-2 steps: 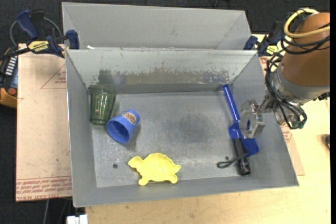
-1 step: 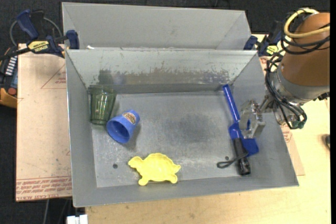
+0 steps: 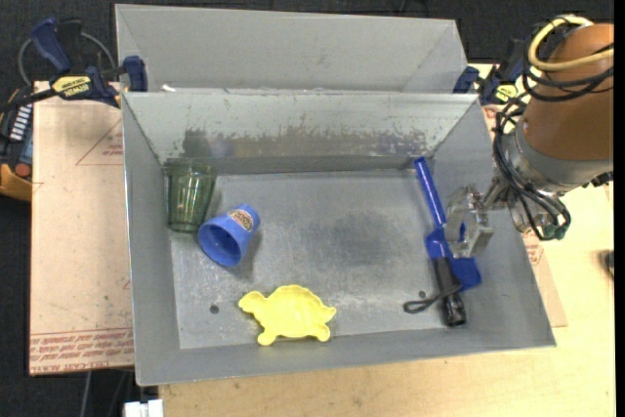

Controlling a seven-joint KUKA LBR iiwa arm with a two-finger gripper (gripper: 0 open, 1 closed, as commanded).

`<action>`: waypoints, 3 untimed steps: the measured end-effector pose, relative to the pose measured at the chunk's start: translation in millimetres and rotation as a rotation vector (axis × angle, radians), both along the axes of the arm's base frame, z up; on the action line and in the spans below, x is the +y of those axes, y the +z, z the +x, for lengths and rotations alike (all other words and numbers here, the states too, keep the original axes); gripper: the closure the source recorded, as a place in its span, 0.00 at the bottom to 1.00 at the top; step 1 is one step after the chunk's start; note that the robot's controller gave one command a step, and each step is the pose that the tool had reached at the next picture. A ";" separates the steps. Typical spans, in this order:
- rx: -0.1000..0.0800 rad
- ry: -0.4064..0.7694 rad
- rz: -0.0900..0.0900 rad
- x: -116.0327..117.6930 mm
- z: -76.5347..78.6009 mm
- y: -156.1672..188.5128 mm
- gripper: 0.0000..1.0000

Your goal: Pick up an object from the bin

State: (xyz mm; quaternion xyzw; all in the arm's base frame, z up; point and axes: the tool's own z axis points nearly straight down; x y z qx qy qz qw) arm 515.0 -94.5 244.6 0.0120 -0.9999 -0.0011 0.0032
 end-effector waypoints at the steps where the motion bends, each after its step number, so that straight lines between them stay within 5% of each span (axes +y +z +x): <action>1: 0.000 0.000 0.000 0.0 0.0 0.0 1.00; 3: 0.000 0.000 0.000 0.0 0.0 0.0 1.00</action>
Offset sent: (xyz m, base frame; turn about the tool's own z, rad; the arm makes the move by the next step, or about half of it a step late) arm 0.0000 0.0000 0.0000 0.0000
